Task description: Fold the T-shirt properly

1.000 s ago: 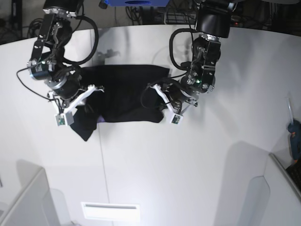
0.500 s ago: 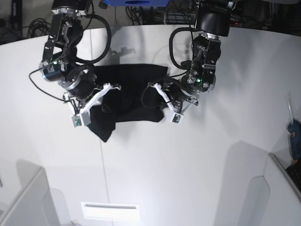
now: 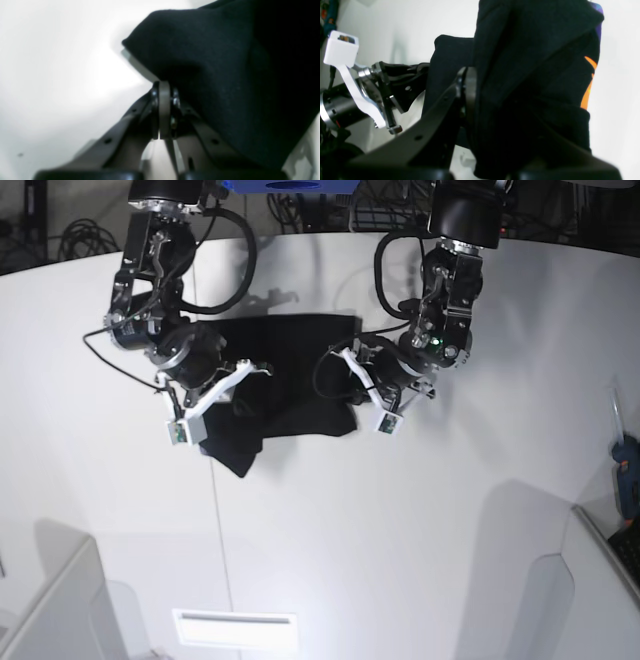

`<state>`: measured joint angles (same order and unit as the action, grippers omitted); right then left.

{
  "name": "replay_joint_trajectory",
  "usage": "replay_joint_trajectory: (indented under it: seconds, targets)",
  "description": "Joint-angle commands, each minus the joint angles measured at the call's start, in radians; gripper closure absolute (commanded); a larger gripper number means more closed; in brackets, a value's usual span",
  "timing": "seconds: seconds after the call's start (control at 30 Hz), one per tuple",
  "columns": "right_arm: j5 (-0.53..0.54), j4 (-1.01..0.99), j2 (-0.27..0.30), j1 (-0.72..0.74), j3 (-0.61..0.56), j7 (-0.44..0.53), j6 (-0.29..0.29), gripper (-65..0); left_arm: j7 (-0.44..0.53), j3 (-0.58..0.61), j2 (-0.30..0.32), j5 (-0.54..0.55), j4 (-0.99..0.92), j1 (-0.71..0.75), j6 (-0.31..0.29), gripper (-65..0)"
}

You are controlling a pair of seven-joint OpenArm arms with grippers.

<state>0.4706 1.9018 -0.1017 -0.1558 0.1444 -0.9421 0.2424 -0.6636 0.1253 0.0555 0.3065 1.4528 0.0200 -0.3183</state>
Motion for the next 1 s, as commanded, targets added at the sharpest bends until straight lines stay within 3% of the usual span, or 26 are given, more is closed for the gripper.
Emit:
replay_joint_trajectory:
  seconds: [0.0, 0.23, 0.37, 0.53, 0.73, 0.97]
  targets:
    - [0.021, 0.015, -0.008, 0.012, -0.002, 0.021, 0.004, 0.0, 0.011, 0.000, -0.001, 0.004, 0.029, -0.001, -0.003, 0.0]
    - [0.021, 0.015, -0.008, 0.000, -0.101, 0.027, 0.002, 0.0, 0.011, 0.000, 0.025, 0.006, 0.064, 0.010, -0.003, 0.0]
    - [0.021, 0.014, -0.007, 0.000, -0.105, 0.027, -0.053, 0.0, 0.011, 0.000, 0.031, 0.006, 0.073, 0.027, -0.003, 0.0]
    - [0.021, 0.014, -0.002, -0.001, -0.105, 0.027, -0.056, 0.0, 0.011, -0.011, 0.074, 0.006, 0.144, 0.085, -0.003, 0.0]
    - [0.021, -0.006, -0.005, 0.002, -0.105, 0.027, -0.059, 0.0, 0.009, -0.184, 0.091, 0.006, 0.314, 0.251, -0.009, 0.0]
    - [0.021, -0.032, -0.008, -0.001, -0.157, 0.041, -0.061, 0.0, -0.043, -0.345, 0.128, 0.007, 0.325, 0.335, -0.026, 0.0]
